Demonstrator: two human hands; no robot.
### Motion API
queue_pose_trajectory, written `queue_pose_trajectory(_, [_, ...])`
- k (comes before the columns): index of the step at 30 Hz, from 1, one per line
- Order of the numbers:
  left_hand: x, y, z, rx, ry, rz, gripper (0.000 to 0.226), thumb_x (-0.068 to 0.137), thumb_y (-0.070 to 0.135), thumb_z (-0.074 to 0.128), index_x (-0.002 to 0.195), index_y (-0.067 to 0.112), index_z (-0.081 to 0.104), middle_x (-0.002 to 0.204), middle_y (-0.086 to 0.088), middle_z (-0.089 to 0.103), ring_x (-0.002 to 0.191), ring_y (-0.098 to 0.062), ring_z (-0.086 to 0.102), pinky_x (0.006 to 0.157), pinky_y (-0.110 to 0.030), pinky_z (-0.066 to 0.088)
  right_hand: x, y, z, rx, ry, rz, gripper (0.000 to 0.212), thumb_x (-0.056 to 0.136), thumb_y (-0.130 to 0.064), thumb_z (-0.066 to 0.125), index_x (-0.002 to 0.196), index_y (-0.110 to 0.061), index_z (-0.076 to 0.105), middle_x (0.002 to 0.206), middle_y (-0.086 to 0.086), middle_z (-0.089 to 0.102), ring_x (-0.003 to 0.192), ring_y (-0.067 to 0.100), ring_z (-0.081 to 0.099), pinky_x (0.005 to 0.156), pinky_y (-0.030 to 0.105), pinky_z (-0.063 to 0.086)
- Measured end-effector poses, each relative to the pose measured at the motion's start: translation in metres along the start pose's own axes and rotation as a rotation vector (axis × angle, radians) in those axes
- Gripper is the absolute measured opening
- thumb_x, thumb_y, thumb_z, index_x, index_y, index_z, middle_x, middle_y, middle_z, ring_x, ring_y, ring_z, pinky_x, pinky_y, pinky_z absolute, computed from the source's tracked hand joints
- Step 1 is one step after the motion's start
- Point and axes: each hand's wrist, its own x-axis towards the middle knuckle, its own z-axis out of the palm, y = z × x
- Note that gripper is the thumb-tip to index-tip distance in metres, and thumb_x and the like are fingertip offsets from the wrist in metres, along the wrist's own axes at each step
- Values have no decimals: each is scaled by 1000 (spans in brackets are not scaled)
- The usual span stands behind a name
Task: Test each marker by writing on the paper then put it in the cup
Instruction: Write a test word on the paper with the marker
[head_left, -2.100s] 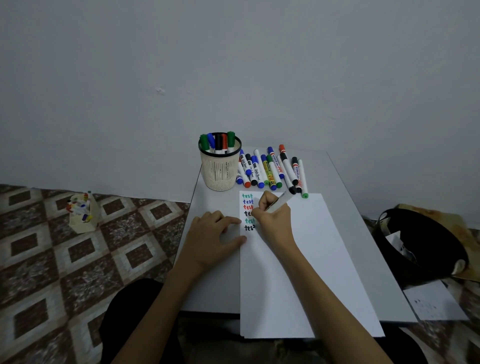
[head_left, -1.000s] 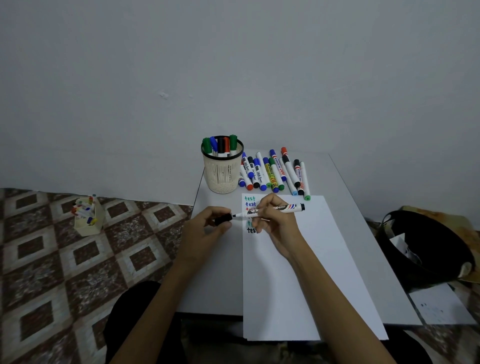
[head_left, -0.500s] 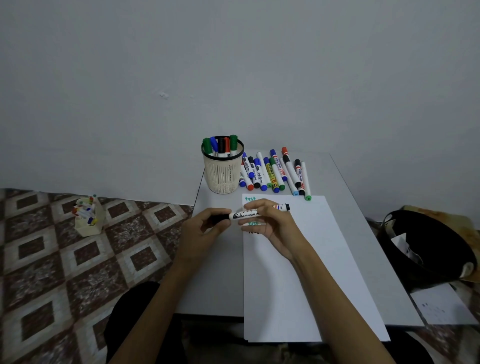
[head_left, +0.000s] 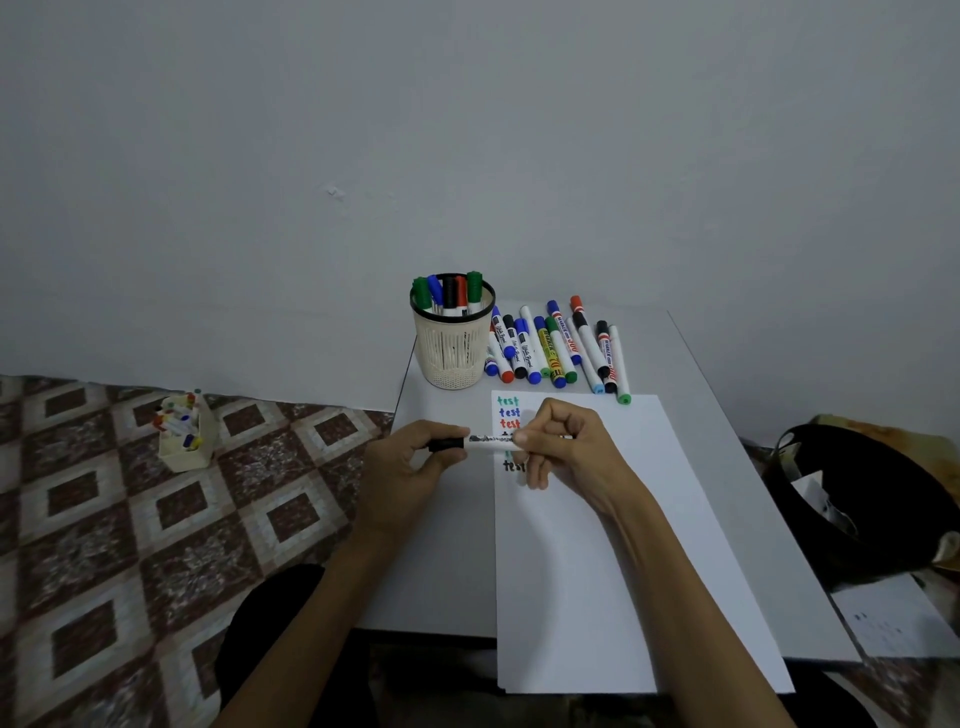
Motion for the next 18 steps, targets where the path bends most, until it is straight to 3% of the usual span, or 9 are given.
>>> queue_pose_trajectory(6, [-1, -2, 0, 34, 3, 72, 23, 74, 2, 73, 96, 7, 71, 92, 3, 69, 87, 1, 62, 81, -13, 49, 0, -5, -3, -77, -44, 76, 12, 80, -5, 71, 80, 1, 61, 72, 22, 68, 47, 25, 61, 45, 26, 51])
queue_pose_trajectory(10, [0, -4, 5, 40, -78, 92, 19, 79, 12, 70, 98, 12, 69, 92, -1, 70, 86, -3, 62, 79, -15, 51, 4, -18, -4, -503, -140, 93, 10, 83, -7, 72, 92, -4, 69, 79, 10, 73, 64, 18, 67, 64, 27, 55])
queue_pose_trajectory(13, [-1, -4, 6, -5, -33, 76, 23, 80, 20, 69, 101, 15, 67, 94, 4, 68, 88, -2, 62, 79, -20, 52, 14, -25, 6, -813, -175, -4, 22, 82, -24, 74, 103, -19, 73, 82, -2, 72, 72, 12, 63, 71, 31, 52])
queue_pose_trajectory(16, [0, -3, 8, -47, -57, 25, 38, 80, 30, 66, 116, 19, 59, 104, 9, 66, 95, 0, 62, 81, -19, 52, 30, -36, 16, -1154, -203, -60, 16, 82, -26, 74, 97, -25, 71, 87, -11, 64, 80, 7, 56, 74, 27, 49])
queue_pose_trajectory(18, [0, -5, 11, -52, -119, -36, 57, 80, 27, 68, 132, 24, 45, 117, 17, 57, 101, -3, 59, 82, -18, 50, 42, -50, 19, -1254, -106, -103, 14, 82, -17, 72, 95, -22, 71, 85, -13, 59, 78, 3, 54, 72, 22, 46])
